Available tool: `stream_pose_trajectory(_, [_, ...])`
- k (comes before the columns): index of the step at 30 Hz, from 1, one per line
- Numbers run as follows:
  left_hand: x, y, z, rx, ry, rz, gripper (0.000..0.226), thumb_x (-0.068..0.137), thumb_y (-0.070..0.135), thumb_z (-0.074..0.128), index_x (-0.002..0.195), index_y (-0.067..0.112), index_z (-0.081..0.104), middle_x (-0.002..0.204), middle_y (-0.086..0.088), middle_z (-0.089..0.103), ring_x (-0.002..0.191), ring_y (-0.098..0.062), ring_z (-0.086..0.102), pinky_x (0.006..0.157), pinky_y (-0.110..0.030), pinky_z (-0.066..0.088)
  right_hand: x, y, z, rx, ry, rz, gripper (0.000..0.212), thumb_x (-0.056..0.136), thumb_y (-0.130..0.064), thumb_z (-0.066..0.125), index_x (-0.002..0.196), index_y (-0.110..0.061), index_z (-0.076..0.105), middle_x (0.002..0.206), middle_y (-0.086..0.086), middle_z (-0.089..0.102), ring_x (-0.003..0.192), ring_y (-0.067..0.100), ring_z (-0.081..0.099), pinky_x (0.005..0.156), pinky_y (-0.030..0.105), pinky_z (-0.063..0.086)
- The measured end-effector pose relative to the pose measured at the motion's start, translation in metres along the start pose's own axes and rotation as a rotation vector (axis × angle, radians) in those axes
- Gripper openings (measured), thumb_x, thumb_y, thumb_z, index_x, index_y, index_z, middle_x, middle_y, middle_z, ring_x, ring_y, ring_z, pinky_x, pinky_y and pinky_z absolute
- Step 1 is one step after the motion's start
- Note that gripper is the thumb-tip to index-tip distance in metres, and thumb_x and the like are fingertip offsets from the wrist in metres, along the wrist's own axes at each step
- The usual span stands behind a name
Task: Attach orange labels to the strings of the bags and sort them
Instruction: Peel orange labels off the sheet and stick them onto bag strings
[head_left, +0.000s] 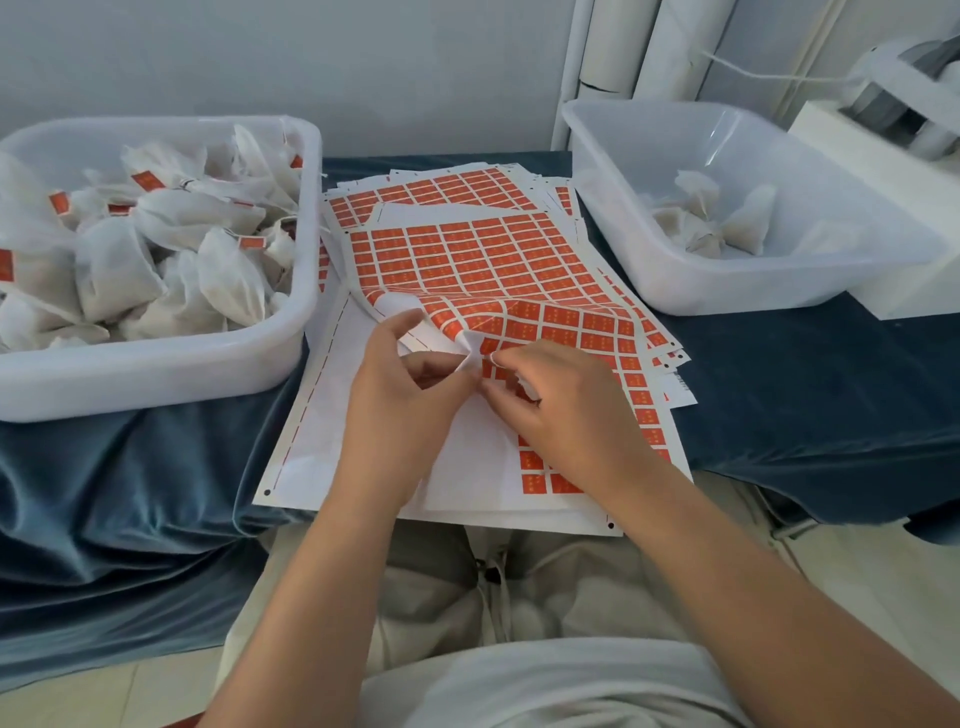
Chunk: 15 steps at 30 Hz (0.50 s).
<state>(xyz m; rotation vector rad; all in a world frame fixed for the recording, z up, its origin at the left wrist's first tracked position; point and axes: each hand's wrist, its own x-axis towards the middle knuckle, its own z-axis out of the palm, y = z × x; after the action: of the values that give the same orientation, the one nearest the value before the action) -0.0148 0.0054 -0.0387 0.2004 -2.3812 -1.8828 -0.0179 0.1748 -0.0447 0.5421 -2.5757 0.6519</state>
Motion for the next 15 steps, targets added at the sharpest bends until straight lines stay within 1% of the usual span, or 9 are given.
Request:
stream_pose_trajectory(1, [0.001,0.001,-0.001,-0.045,-0.026,-0.033,0.065,0.090,0.038,0.083,0.140,0.044,0.041,0.093,0.022,0.078,0.089,0.010,0.071,0.085,-0.024,0.058,0.000,0.000,0.000,-0.011,0.014,-0.025,0.029,0.097,-0.035,0.073,0.115,-0.013,0.078,0.100,0.001,0.079,0.085,0.015,0.074,0.082,0.002,0.034])
stream_pose_trajectory(2, [0.001,0.001,-0.002,-0.086,-0.053,-0.066,0.065,0.090,0.038,0.082,0.140,0.045,0.041,0.095,0.019,0.079,0.091,0.005,0.073,0.093,-0.036,0.059,0.001,0.001,-0.001,-0.013,0.018,-0.038,0.027,0.097,-0.032,0.073,0.113,-0.012,0.078,0.098,0.002,0.079,0.083,0.015,0.074,0.080,0.004,0.035])
stream_pose_trajectory(3, [0.002,0.002,-0.003,-0.114,-0.078,-0.085,0.064,0.091,0.037,0.082,0.140,0.045,0.040,0.097,0.017,0.080,0.093,0.001,0.074,0.097,-0.044,0.059,0.002,0.001,-0.003,-0.008,0.017,-0.043,0.025,0.097,-0.031,0.073,0.112,-0.012,0.078,0.097,0.002,0.079,0.082,0.015,0.073,0.079,0.006,0.038])
stream_pose_trajectory(4, [0.002,0.003,-0.003,-0.128,-0.097,-0.092,0.063,0.092,0.035,0.080,0.140,0.045,0.040,0.099,0.016,0.080,0.095,-0.002,0.075,0.099,-0.048,0.059,0.003,0.002,-0.005,-0.002,0.017,-0.049,0.023,0.098,-0.030,0.073,0.111,-0.012,0.079,0.096,0.003,0.079,0.081,0.015,0.072,0.079,0.008,0.040])
stream_pose_trajectory(7, [0.000,0.003,-0.002,-0.167,-0.112,-0.081,0.063,0.095,0.031,0.077,0.146,0.040,0.040,0.100,0.012,0.080,0.097,-0.010,0.077,0.099,-0.050,0.059,0.003,0.000,-0.007,-0.007,0.046,-0.077,0.015,0.099,-0.025,0.073,0.097,-0.012,0.079,0.082,0.001,0.075,0.068,0.010,0.063,0.070,0.012,0.041])
stream_pose_trajectory(9, [-0.002,0.004,0.000,-0.188,-0.090,-0.067,0.065,0.096,0.029,0.078,0.148,0.037,0.040,0.099,0.009,0.080,0.097,-0.011,0.077,0.099,-0.049,0.059,0.002,-0.003,-0.007,-0.015,0.076,-0.076,0.015,0.099,-0.023,0.073,0.090,-0.012,0.077,0.074,0.000,0.071,0.062,0.007,0.054,0.065,0.016,0.041])
stream_pose_trajectory(11, [-0.005,0.005,0.002,-0.185,-0.050,-0.043,0.065,0.095,0.028,0.078,0.147,0.038,0.041,0.098,0.009,0.080,0.096,-0.010,0.076,0.099,-0.048,0.059,0.001,-0.003,-0.008,-0.017,0.080,-0.039,0.018,0.099,-0.023,0.071,0.085,-0.014,0.075,0.070,-0.004,0.066,0.061,0.005,0.049,0.066,0.012,0.035])
stream_pose_trajectory(13, [-0.007,0.006,0.004,-0.179,-0.018,-0.021,0.063,0.095,0.028,0.078,0.146,0.039,0.042,0.096,0.010,0.080,0.094,-0.009,0.076,0.097,-0.047,0.060,0.001,-0.002,-0.009,-0.032,0.074,0.003,0.021,0.100,-0.027,0.069,0.082,-0.016,0.072,0.070,-0.011,0.058,0.060,0.004,0.048,0.066,0.008,0.030])
stream_pose_trajectory(15, [-0.008,0.006,0.004,-0.167,0.004,-0.008,0.062,0.095,0.029,0.078,0.146,0.039,0.043,0.095,0.011,0.080,0.092,-0.007,0.076,0.093,-0.044,0.061,0.003,0.000,-0.012,-0.006,0.043,0.052,0.020,0.101,-0.032,0.067,0.086,-0.019,0.073,0.074,-0.014,0.060,0.061,0.003,0.053,0.066,0.007,0.033])
